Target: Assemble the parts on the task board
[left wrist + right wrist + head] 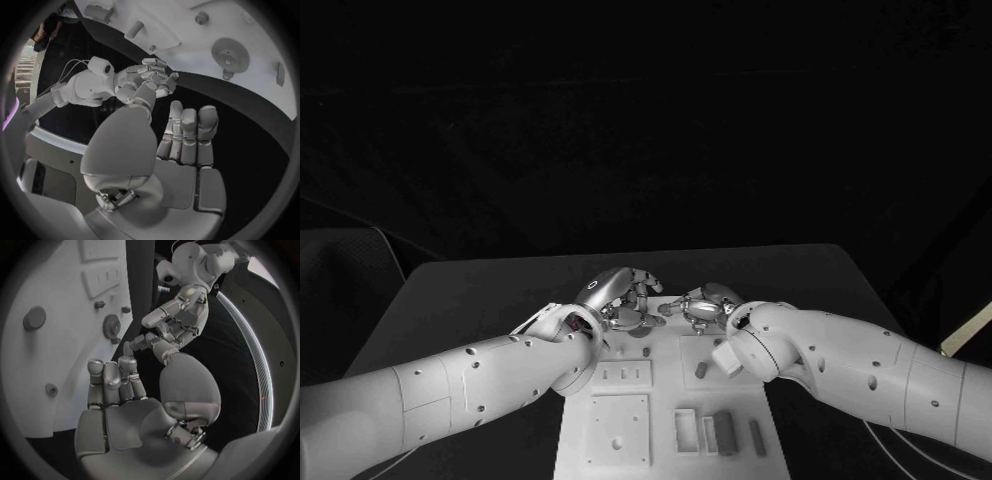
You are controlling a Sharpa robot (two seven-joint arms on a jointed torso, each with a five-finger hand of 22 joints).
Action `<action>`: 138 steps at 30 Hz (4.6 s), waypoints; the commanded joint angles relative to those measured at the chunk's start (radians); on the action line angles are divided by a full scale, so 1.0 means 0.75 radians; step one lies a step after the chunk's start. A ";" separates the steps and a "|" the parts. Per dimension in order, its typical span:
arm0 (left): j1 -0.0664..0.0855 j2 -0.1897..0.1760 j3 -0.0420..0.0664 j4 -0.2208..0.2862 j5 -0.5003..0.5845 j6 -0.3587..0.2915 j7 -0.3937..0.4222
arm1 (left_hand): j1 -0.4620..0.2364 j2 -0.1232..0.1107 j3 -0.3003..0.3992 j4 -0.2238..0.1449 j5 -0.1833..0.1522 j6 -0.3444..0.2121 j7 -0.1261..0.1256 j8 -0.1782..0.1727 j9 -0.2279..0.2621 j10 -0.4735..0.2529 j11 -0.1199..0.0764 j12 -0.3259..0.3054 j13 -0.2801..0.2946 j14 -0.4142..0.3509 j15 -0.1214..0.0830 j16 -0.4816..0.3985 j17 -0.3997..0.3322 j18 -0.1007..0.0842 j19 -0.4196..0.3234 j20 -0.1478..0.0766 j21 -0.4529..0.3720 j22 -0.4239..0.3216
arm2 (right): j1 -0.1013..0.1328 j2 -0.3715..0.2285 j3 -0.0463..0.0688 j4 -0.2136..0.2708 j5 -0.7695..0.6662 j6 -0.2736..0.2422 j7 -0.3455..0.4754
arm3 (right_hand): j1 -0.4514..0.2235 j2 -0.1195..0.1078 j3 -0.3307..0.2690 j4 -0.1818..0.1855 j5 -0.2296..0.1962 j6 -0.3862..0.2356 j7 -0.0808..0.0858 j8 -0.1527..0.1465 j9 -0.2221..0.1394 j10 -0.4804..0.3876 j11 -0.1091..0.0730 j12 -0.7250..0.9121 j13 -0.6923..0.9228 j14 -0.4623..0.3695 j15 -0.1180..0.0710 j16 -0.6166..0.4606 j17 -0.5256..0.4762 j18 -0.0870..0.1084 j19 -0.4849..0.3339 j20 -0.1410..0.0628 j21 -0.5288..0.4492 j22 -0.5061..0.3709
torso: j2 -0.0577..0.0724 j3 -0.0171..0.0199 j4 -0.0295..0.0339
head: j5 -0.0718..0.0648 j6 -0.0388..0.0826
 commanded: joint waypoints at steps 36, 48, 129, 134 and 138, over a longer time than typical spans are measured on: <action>0.000 0.014 0.001 0.008 -0.045 0.027 -0.032 | 0.039 0.065 0.036 0.014 0.049 0.266 -0.013 0.088 0.038 0.043 -0.038 0.164 0.069 0.046 -0.057 0.314 0.069 0.118 0.106 -0.008 0.150 0.069 | 0.000 -0.002 0.000 0.067 0.021 -0.028 -0.029 | 0.048 0.034 -0.005 0.015 0.002 0.055 0.032 0.057 0.063 0.015 -0.001 0.008 -0.003 0.014 -0.003 0.017 0.000 0.025 0.015 0.001 0.197 0.003 | 0.000 -0.0007 0.0005 | 0.012 -0.006; 0.000 0.014 0.001 -0.001 -0.010 0.038 -0.036 | 0.020 0.098 0.072 0.047 0.085 0.332 -0.024 0.108 0.048 0.071 -0.050 0.182 0.070 0.065 -0.073 0.370 0.054 0.134 0.132 -0.008 0.183 0.083 | 0.000 -0.006 0.000 0.066 0.020 -0.023 -0.035 | 0.047 0.034 -0.006 0.017 0.002 0.057 0.031 0.057 0.063 0.017 -0.002 0.008 -0.004 0.016 -0.003 0.018 0.000 0.025 0.017 0.001 0.197 0.003 | 0.000 -0.0005 0.0005 | 0.012 -0.008; 0.000 0.008 0.001 -0.013 -0.055 0.099 -0.131 | 0.014 0.099 0.133 0.058 0.068 0.299 -0.015 0.062 0.028 0.073 -0.053 0.172 0.051 0.079 -0.090 0.435 0.022 0.159 0.152 -0.004 0.219 0.097 | 0.000 -0.013 0.000 0.069 0.019 -0.022 -0.048 | 0.042 0.032 -0.010 0.022 0.002 0.062 0.031 0.059 0.065 0.024 -0.004 0.007 -0.006 0.024 -0.005 0.017 -0.001 0.026 0.024 0.001 0.196 0.005 | 0.000 -0.0011 0.0008 | 0.025 -0.014; 0.000 0.009 0.001 -0.012 -0.055 0.105 -0.123 | 0.022 0.120 0.153 0.059 0.074 0.322 -0.020 0.070 0.032 0.078 -0.055 0.173 0.048 0.079 -0.092 0.443 0.018 0.163 0.153 -0.003 0.222 0.098 | 0.000 -0.013 0.000 0.069 0.019 -0.019 -0.049 | 0.042 0.032 -0.010 0.022 0.002 0.062 0.031 0.059 0.065 0.025 -0.004 0.007 -0.006 0.024 -0.005 0.017 -0.002 0.026 0.024 0.001 0.196 0.005 | 0.000 -0.0014 0.0004 | 0.023 -0.015; 0.000 0.010 0.001 -0.010 -0.051 0.104 -0.109 | 0.033 0.137 0.174 0.058 0.076 0.345 -0.024 0.079 0.036 0.080 -0.056 0.168 0.043 0.076 -0.093 0.449 0.013 0.166 0.152 -0.003 0.223 0.098 | 0.000 -0.009 0.000 0.069 0.019 -0.016 -0.049 | 0.042 0.032 -0.010 0.022 0.002 0.062 0.031 0.059 0.065 0.025 -0.004 0.007 -0.007 0.024 -0.005 0.017 -0.002 0.026 0.025 0.001 0.196 0.005 | 0.000 -0.0011 0.0006 | 0.022 -0.016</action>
